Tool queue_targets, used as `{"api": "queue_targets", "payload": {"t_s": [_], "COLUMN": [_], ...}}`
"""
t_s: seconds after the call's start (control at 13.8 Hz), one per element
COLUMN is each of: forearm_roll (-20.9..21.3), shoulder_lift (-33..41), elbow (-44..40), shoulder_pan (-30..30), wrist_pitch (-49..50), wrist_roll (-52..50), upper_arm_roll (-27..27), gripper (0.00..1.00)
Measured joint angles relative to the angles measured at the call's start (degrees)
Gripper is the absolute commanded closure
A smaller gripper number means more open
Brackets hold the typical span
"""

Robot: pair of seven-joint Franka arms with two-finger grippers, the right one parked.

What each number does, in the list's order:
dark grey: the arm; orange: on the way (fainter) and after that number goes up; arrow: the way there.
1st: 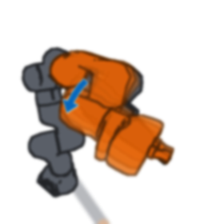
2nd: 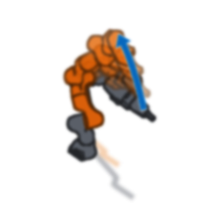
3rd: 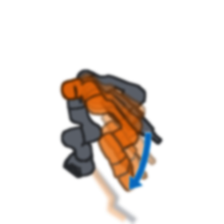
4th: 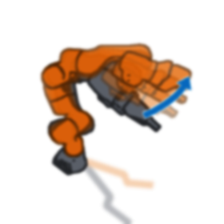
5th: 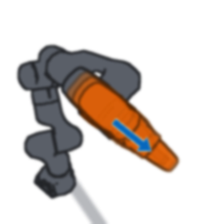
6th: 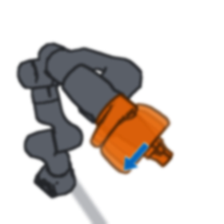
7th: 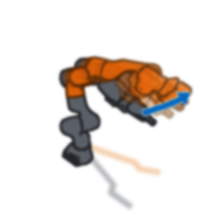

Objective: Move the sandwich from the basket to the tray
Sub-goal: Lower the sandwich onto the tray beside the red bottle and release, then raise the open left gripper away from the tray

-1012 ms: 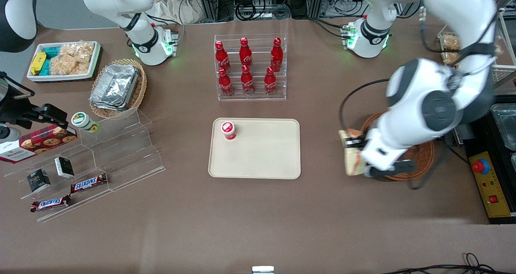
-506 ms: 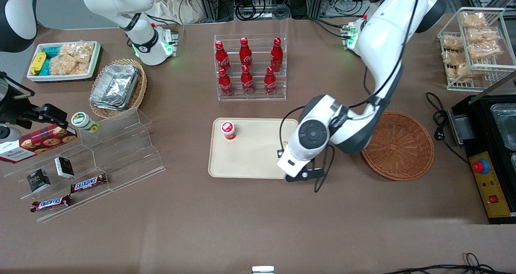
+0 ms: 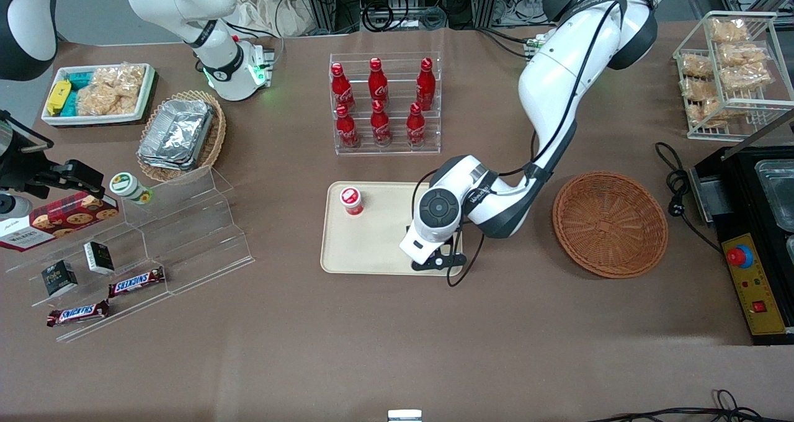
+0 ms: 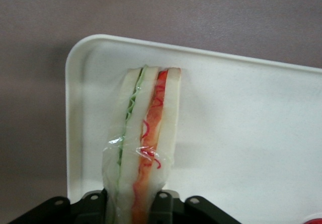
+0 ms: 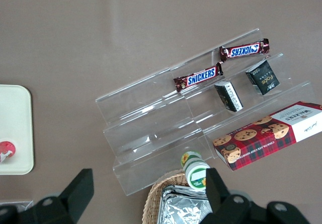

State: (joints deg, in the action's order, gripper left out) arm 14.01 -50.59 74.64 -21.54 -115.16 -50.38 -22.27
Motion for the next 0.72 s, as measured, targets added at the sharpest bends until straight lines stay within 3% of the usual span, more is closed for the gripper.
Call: {"api": "queue_targets", "payload": {"t_s": [0.22, 0.51, 0.72], "forearm_roll": [0.25, -0.05, -3.59], "shoulder_lift": [2.37, 12.01, 20.56], "elbow": [-1.39, -2.50, -2.23], "shoulder_pan": [0.50, 4.84, 10.94], "wrist_pitch": [6.05, 12.24, 19.97], "wrist_roll": [0.00, 0.02, 6.22], "upper_arm_roll": [0.16, 0.19, 0.32], "gripper": [0.00, 0.00, 0.02]}}
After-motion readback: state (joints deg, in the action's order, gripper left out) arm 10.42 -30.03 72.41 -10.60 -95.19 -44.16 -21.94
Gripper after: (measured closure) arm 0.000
